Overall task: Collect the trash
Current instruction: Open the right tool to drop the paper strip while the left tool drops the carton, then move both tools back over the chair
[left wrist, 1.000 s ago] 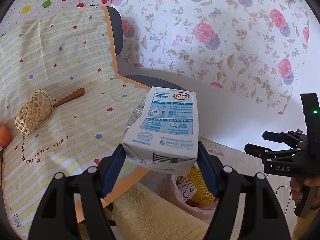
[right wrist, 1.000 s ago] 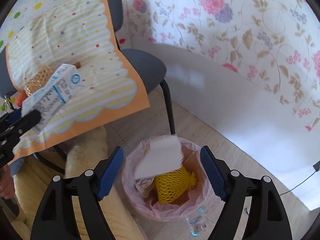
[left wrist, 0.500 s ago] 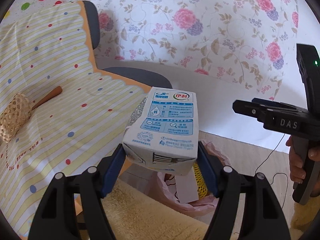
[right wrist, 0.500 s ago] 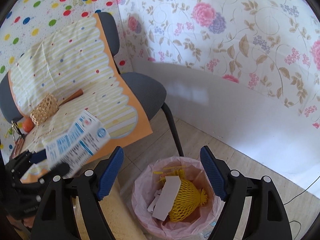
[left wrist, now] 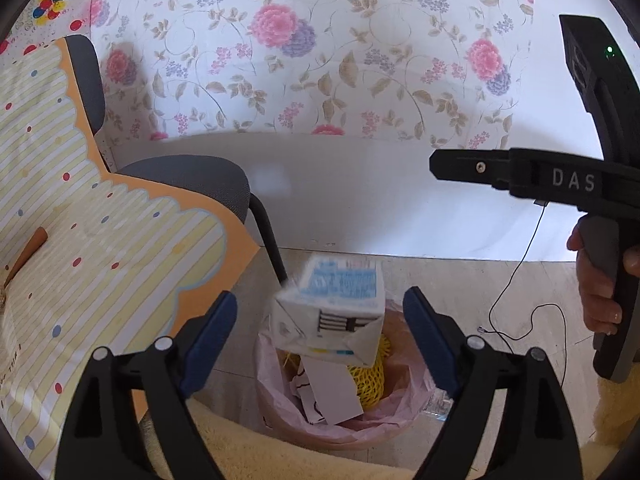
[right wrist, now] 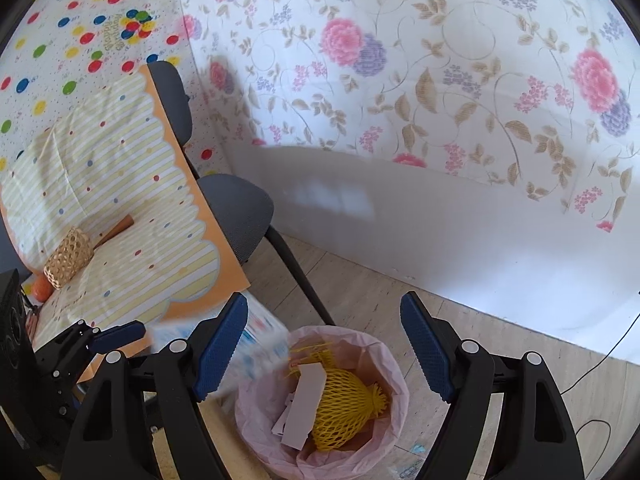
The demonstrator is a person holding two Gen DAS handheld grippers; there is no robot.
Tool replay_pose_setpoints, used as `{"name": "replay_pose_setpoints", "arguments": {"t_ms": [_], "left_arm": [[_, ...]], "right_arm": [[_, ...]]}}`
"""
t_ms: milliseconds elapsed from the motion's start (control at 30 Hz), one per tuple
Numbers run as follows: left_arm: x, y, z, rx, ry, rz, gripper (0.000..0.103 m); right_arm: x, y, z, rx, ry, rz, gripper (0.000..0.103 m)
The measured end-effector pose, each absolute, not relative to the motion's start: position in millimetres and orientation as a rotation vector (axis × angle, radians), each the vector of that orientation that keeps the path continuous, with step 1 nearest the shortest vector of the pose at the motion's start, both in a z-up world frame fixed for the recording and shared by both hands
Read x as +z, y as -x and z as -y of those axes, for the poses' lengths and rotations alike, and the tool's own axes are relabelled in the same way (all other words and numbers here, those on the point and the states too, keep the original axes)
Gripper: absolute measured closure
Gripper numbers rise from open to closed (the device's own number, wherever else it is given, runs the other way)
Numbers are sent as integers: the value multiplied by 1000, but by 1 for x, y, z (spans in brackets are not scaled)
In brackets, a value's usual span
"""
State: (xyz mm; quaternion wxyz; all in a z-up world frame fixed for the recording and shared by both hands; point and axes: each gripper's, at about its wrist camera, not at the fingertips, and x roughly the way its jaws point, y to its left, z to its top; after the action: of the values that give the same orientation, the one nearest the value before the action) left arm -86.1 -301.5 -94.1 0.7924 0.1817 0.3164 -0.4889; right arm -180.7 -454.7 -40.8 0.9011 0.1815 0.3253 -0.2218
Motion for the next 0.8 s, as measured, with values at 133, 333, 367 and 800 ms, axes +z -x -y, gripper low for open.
{"name": "replay_pose_setpoints", "arguments": {"t_ms": [133, 333, 367, 800], "left_arm": [[-100, 73, 288, -973, -394, -715, 20], [-98, 47, 256, -821, -359, -756, 20], [-96, 44, 251, -808, -347, -758, 20], [-73, 6, 176, -607, -212, -765, 18]], "right_arm": [[-44, 174, 453, -437, -366, -691, 24], [-48, 159, 439, -394, -360, -719, 24], [-47, 158, 436, -388, -356, -719, 24], [-36, 102, 382, -222, -290, -728, 24]]}}
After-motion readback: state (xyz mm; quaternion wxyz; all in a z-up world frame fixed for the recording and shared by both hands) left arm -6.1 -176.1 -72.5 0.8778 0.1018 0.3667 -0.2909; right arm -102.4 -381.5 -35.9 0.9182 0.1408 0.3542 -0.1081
